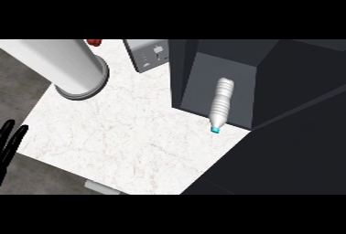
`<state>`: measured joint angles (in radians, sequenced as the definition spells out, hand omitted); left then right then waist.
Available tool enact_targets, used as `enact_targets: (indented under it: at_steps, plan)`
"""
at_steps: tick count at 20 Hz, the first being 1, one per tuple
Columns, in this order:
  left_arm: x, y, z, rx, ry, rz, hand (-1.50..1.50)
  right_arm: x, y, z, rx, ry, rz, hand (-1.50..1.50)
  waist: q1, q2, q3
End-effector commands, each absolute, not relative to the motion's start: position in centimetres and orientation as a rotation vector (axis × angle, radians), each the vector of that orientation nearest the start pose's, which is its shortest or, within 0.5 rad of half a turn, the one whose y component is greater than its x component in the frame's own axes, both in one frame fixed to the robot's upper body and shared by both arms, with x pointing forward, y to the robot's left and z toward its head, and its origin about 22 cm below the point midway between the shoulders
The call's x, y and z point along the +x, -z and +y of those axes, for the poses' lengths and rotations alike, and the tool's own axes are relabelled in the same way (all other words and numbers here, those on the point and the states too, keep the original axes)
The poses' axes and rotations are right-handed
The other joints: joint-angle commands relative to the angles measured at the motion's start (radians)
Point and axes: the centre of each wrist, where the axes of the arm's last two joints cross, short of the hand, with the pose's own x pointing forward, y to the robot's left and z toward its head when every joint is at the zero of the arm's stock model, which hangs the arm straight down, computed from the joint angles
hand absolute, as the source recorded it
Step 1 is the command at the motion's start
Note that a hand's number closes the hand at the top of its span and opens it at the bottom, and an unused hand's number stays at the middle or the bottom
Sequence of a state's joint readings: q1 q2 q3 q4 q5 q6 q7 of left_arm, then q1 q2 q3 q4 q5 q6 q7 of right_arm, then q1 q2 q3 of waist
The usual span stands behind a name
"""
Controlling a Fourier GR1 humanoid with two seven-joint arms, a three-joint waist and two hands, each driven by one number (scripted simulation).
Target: Pick up the bottled water, place it into the cabinet and close the cabinet
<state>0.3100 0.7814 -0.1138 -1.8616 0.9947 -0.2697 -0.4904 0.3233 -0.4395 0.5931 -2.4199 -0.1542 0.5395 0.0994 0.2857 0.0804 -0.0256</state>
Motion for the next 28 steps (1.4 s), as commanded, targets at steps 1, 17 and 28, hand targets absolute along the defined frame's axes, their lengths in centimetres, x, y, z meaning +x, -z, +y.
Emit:
enact_targets:
  at_steps: [1,17,28]
  plan:
    - [17.3,-7.4,35.1,-0.568,-0.029,-1.885,-1.50,11.6,-12.9,-17.3,0.836,-0.940,-1.632,1.50,-0.012,-0.005,0.002]
    - [17.4,-6.9,35.6,-0.568,-0.058,-1.860,-1.50,21.9,-13.7,-14.6,0.527,-1.010,-1.532,1.50,-0.012,-0.021,0.008]
    - [16.9,-5.9,36.7,-0.527,-0.108,-1.853,-1.50,30.5,-17.7,-7.6,0.360,-0.758,-1.565,1.50,-0.055,-0.043,0.017]
